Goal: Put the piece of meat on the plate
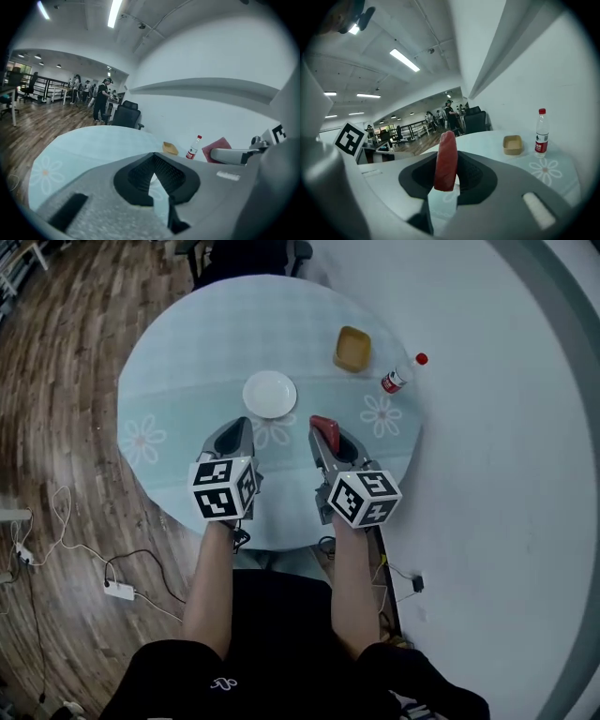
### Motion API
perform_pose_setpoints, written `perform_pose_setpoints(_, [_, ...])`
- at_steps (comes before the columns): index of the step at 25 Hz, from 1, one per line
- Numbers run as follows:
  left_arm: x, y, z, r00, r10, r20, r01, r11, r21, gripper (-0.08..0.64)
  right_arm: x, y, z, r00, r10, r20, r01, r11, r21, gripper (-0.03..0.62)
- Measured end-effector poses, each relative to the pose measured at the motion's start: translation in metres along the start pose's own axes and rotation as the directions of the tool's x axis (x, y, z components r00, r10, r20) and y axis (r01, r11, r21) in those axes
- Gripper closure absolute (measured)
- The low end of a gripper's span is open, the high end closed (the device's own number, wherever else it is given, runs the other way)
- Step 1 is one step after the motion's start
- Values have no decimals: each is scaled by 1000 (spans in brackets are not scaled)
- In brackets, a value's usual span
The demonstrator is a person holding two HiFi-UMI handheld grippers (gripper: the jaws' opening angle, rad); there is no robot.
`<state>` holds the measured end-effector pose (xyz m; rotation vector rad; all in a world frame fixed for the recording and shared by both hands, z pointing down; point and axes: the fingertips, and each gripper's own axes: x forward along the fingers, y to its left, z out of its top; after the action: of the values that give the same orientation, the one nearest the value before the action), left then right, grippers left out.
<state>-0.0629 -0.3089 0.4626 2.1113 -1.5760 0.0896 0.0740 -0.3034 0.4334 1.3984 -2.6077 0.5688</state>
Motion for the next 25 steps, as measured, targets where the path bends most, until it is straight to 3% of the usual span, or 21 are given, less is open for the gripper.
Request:
perform_pose_setpoints(3, [16, 24, -15, 999, 25, -20, -26, 998, -51, 566, 23, -17, -17, 998, -19, -63, 20, 1000, 7, 489])
perform_pose_setpoints(8, [50, 66, -40, 994, 79, -69, -87, 989, -118, 566, 79, -18, -43, 988, 44, -146, -45, 999, -9, 489])
perform_pose_setpoints(13, [65, 82, -46, 988, 120, -97, -131, 985, -116, 566, 110, -16, -59, 969, 87, -232, -98, 995, -34, 489])
perform_pose_setpoints(18, [77, 87, -50, 983, 140, -123, -155, 980, -128, 566, 130, -41, -82, 943, 91, -321, -105, 994, -25, 489])
perform_pose_setpoints(25, [82, 105, -49, 971, 191, -142, -209, 969, -131, 566, 174, -74, -120, 892, 104, -441, -89, 994, 56, 489])
